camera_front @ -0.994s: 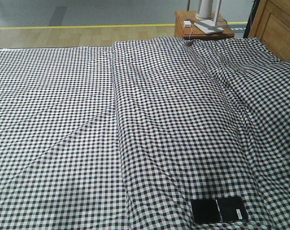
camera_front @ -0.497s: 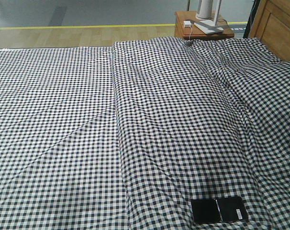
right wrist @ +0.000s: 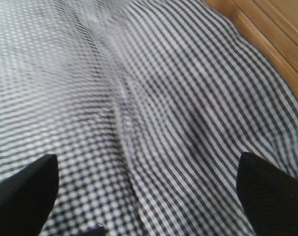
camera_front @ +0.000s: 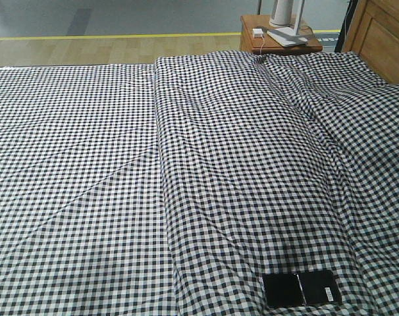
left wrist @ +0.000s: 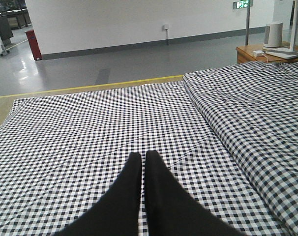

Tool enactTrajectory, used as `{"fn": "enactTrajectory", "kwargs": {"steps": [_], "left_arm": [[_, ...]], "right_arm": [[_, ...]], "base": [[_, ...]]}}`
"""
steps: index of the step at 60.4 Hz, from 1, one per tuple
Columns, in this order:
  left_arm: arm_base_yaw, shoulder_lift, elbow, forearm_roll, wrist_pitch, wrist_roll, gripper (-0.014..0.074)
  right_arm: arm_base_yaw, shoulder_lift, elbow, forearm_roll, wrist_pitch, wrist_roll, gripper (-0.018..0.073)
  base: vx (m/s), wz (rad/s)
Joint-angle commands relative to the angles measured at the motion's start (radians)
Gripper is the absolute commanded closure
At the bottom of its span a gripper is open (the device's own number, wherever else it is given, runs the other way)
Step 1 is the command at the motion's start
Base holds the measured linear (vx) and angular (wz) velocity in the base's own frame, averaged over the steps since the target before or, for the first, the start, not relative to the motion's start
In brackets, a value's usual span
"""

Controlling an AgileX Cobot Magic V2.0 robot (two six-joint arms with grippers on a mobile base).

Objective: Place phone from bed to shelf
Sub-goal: 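Lower the open right gripper around the black phone's edge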

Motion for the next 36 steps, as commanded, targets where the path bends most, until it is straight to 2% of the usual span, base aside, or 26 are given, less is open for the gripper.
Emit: {"fn": "enactTrajectory", "kwargs": {"steps": [1,10,18,28,36], "left_arm": [[-0.002,-0.007,-0.023,-0.009,-0.073,-0.006,0.0595],[-0.002,-0.007,-0.023,-0.009,-0.073,-0.006,0.0595],[-0.002,-0.007,-0.023,-0.009,-0.073,-0.006,0.0595],[-0.002,-0.007,-0.023,-0.009,-0.073,-0.006,0.0595],[-0.002,-0.007,-0.023,-0.009,-0.073,-0.006,0.0595]], "right_arm": [[-0.110,0.041,-0.033,0.035,-0.081,-0.036,-0.0137],[-0.273,0.169,-0.033,0.209,-0.117,-0.247,-0.0130],[-0.375,0.310,-0.033,0.452,-0.163,-0.482,-0.0125],[-0.450,0.517,-0.033,0.719,-0.150,-0.782,-0.0120],[-0.478,0.687,-0.033,0.869,-0.075,-0.978,-0.0117]], "base": [[0.00,0.00],[0.00,0.00],[0.00,0.00],[0.00,0.00],[0.00,0.00]]}}
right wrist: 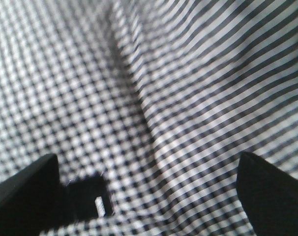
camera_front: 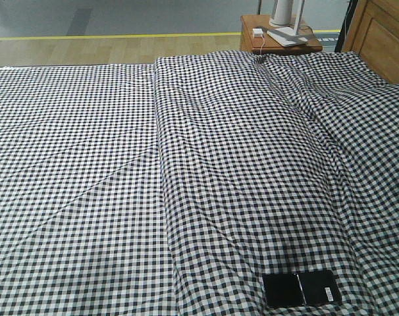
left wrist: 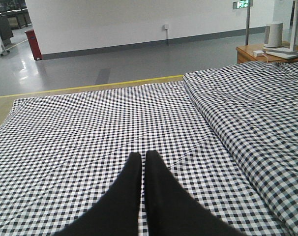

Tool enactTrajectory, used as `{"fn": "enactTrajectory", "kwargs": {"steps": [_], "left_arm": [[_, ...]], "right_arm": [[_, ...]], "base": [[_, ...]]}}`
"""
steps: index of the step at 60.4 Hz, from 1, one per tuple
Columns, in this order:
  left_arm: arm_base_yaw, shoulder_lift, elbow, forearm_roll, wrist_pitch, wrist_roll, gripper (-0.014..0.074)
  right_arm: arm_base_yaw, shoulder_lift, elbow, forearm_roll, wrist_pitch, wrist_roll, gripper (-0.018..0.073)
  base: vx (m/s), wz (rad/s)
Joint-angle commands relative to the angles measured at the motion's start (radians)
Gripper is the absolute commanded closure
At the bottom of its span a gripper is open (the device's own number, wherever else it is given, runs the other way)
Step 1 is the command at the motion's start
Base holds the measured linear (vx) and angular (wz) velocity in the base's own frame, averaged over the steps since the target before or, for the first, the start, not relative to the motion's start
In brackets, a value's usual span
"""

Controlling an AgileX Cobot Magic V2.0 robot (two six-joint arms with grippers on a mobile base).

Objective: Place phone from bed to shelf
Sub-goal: 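Lower the open right gripper around the black phone's edge, then close the right gripper on the phone's edge and pinch it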

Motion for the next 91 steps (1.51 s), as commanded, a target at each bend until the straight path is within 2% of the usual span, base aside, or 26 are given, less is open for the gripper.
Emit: {"fn": "enactTrajectory", "kwargs": {"steps": [1,20,26,31,40,61,91], "left_arm": [[-0.002,-0.007,-0.023,-0.009,-0.073,-0.006,0.0595],[-0.002,-0.007,-0.023,-0.009,-0.073,-0.006,0.0595],[-0.002,-0.007,-0.023,-0.009,-0.073,-0.006,0.0595],[-0.002,-0.007,-0.023,-0.009,-0.073,-0.006,0.0595],[-0.002,-0.007,-0.023,-0.009,-0.073,-0.006,0.0595],[-0.002,-0.007,-0.023,-0.009,-0.073,-0.006,0.0595],[-0.002,-0.007,-0.023,-0.009,-0.073,-0.006,0.0595]], "right_arm": [[-0.019,0.057,-0.031,0.131,0.035,-0.151,-0.0116],[-0.022,0.389,-0.031,0.234,0.162,-0.359,-0.0108],[-0.022,0.473,-0.033,0.296,0.228,-0.459,-0.0106],[-0.022,0.543,-0.053,0.344,0.280,-0.497,-0.0104],[-0.022,0.651,-0.118,0.391,0.359,-0.503,-0.0098],[-0.018,0.818,-0.220,0.407,0.470,-0.504,-0.0089],[0.135,0.972,-0.363,0.419,0.471,-0.498,-0.0072]], "base": [[0.00,0.00],[0.00,0.00],[0.00,0.00],[0.00,0.00],[0.00,0.00],[0.00,0.00],[0.00,0.00]]}}
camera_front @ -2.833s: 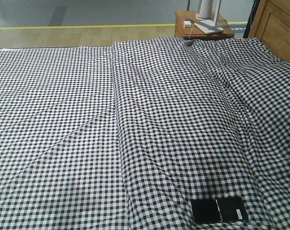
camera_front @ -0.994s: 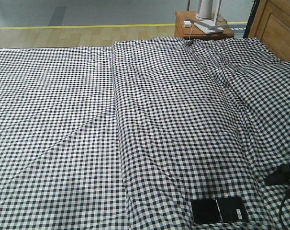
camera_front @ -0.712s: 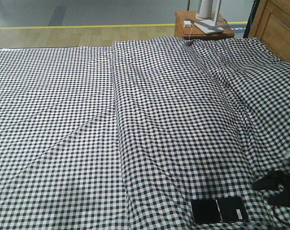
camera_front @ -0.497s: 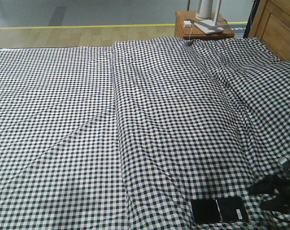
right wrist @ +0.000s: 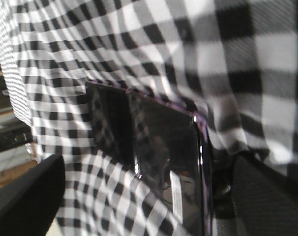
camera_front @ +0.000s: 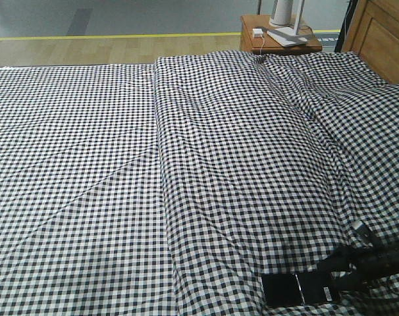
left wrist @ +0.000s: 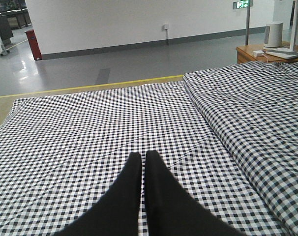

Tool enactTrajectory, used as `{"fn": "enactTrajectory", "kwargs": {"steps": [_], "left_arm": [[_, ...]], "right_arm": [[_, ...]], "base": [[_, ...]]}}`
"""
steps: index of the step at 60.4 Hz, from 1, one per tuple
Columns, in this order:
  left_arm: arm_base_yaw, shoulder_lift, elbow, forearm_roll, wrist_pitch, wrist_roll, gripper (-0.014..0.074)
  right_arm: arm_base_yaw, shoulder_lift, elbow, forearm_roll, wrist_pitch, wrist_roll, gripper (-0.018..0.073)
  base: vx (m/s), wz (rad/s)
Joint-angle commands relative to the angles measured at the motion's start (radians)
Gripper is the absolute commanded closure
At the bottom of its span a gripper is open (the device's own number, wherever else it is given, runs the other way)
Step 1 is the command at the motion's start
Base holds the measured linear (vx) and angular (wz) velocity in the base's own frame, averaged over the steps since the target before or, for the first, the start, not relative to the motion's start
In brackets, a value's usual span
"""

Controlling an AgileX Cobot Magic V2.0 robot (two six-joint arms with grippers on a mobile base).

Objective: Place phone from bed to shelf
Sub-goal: 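Close the right gripper on the phone's edge and pinch it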

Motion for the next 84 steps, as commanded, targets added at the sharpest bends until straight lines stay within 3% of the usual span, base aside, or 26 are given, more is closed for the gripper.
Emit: {"fn": "enactTrajectory", "kwargs": {"steps": [1,30,58,84], "left_arm": [[-0.002,-0.007,-0.023,-0.009,-0.073,-0.006,0.0595],[-0.002,-0.007,-0.023,-0.009,-0.073,-0.006,0.0595],[-0.002,-0.007,-0.023,-0.009,-0.073,-0.006,0.0595],[-0.002,-0.007,-0.023,-0.009,-0.073,-0.006,0.0595]], "right_arm": [[0.024,-0.031,-0.025,0.033,0.074,-0.004,-0.0071],[0.044,-0.001,-0.027,0.123,0.138,0.006,-0.0038],[0.044,-0.048,-0.027,0.034,0.138,0.100,-0.0015],[0.069,-0.084,-0.024,0.040,0.138,0.120,-0.0015]], "base": [[0.00,0.00],[0.00,0.00],[0.00,0.00],[0.00,0.00]]}}
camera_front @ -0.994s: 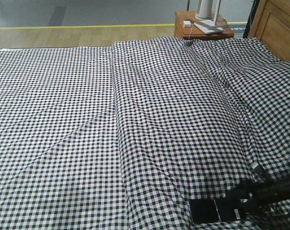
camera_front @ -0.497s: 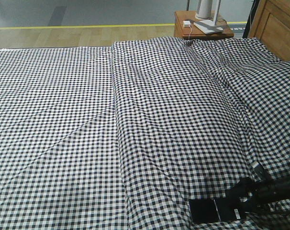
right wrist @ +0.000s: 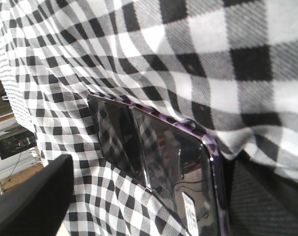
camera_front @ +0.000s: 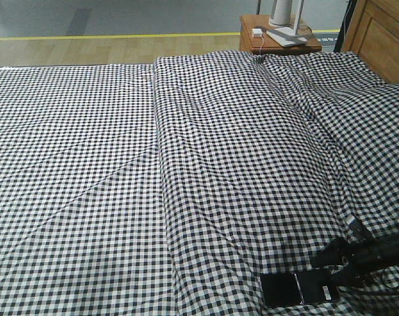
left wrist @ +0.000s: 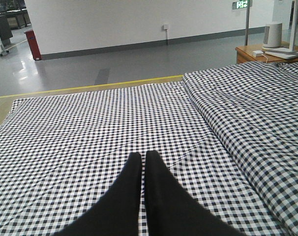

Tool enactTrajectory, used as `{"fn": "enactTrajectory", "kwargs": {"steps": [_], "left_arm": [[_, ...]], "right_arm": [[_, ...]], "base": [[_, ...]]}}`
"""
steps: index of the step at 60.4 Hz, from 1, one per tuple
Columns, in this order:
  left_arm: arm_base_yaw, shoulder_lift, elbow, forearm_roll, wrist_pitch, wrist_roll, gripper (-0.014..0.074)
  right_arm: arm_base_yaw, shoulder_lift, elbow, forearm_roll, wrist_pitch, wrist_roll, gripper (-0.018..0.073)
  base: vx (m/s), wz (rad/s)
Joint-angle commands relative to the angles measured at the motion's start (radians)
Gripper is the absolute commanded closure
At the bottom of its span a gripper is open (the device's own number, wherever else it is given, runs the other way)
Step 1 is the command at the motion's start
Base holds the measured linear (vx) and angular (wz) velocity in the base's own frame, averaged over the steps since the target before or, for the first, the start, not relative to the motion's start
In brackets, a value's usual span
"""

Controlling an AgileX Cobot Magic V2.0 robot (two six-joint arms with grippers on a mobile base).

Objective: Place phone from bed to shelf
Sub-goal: 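Close the right gripper on the phone's edge and pinch it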

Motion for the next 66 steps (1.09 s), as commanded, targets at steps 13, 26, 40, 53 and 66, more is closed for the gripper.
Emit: {"fn": "enactTrajectory", "kwargs": {"steps": [13,26,40,53,66], "left_arm": [[-0.002,-0.007,-0.023,-0.009,-0.073,-0.006,0.0595],[-0.002,-0.007,-0.023,-0.009,-0.073,-0.006,0.0595],[-0.002,-0.007,-0.023,-0.009,-0.073,-0.006,0.0595],[-0.002,-0.007,-0.023,-0.009,-0.073,-0.006,0.0595],[-0.002,-0.007,-0.023,-0.009,-0.073,-0.006,0.0595]], "right_arm": [[0.111,-0.070,-0.006,0.041,0.145,-0.064,-0.0015],[0.144,-0.067,-0.006,0.042,0.145,-0.095,-0.0008],[0.141,-0.066,-0.006,0.021,0.144,-0.098,0.0149],[0.141,-0.066,-0.008,-0.019,0.144,-0.112,0.0487],[0.141,-0.067,-0.008,-0.047,0.144,-0.128,0.0571]], "base": [[0.00,0.00],[0.00,0.00],[0.00,0.00],[0.00,0.00],[0.00,0.00]]}}
